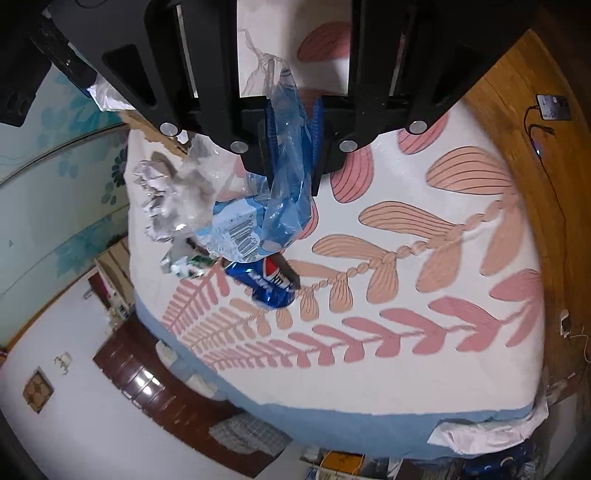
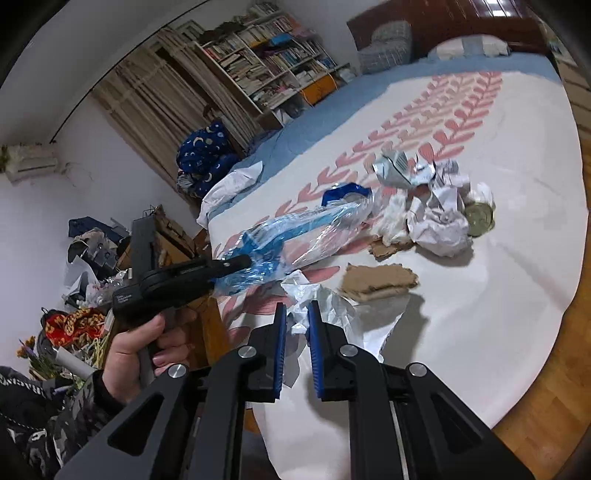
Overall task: Collect trash
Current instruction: 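Carry the bag and paper to the red wastebasket and open both tools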
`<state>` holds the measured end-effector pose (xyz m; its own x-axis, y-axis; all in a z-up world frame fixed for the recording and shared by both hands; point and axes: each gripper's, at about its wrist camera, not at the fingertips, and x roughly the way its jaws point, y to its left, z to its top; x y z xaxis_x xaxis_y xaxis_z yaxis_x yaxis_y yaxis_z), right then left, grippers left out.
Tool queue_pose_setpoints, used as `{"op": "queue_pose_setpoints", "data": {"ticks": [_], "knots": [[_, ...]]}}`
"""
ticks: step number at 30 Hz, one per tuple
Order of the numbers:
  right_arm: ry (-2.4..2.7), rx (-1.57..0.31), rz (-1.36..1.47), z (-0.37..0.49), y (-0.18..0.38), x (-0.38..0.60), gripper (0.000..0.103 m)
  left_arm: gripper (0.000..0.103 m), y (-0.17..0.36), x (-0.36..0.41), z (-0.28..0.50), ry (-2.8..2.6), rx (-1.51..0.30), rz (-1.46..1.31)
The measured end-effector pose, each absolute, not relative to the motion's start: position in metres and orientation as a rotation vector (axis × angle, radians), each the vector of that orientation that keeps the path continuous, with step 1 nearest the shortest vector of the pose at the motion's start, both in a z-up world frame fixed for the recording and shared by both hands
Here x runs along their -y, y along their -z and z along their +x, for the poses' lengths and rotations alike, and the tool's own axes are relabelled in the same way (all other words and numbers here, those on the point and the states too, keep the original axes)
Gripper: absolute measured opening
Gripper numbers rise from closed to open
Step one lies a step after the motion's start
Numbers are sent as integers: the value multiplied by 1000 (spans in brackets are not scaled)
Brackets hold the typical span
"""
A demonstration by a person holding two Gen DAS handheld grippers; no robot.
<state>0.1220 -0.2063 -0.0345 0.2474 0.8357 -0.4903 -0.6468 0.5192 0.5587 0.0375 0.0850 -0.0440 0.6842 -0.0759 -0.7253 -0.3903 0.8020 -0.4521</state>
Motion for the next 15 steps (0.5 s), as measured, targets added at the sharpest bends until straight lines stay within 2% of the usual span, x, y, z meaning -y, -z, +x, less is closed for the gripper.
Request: {"op": "queue_pose_setpoints", "data": {"ticks": [8, 15], "knots": [[-1064, -711, 346, 93, -28, 238, 13, 14, -29, -82, -24, -184, -617, -591], [-1010, -526, 297, 30, -112, 341, 13, 14, -98, -35, -63, -135, -500, -529]]}}
